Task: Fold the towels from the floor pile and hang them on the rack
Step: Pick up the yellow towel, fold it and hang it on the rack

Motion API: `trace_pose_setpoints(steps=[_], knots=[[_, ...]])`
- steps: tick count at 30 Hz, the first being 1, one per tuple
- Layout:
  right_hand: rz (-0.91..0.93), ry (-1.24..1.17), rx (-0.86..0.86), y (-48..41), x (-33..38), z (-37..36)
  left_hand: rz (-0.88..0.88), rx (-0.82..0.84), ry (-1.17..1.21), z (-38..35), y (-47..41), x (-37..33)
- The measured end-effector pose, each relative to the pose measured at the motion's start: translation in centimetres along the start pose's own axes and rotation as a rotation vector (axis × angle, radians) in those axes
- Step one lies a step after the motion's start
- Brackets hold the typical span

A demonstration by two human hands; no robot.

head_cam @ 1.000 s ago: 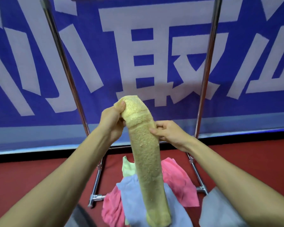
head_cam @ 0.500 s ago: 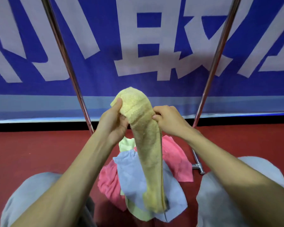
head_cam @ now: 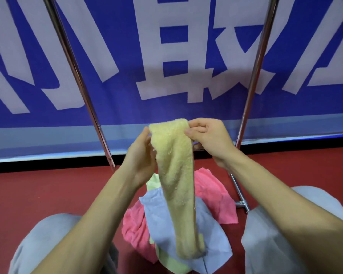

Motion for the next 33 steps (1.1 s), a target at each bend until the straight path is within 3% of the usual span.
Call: trace_pose_setpoints(steps=[4, 10, 19, 27, 33], knots=[[-0.105, -0.091, -0.098, -0.4, -1.0, 1.2, 0.034, -0.080, -0.218, -0.2, 0.2, 1.9], [-0.249, -0.225, -0.203, -0.3, -2.2, 3.6, 0.040, 0.001, -0.394, -1.5, 0.9, 3.5], [-0.328, -0.287, -0.184, -0.7, -4.0, 4.0, -0.226, 0.069, -0.401, -3.3, 2.1, 1.5], [-0.507, -0.145, 0.184, 0.1, -5.5, -0.1, -0.314, -0.001, -0.274, -2.6, 2.7, -1.4], [-0.439, -0.108, 0.344, 0.6, -5.3, -1.7, -0.266, -0.124, -0.122, -0.3, 2.3, -2.6]])
Point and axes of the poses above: each hand's wrist, its own y-axis away from the middle knuckle, its own z-axis out of the back of the hand, x = y × z, the point moved 7 cm from there along -y, towards the middle knuckle, and after that the axes turned 5 degrees about y, right-handed, at the moved point
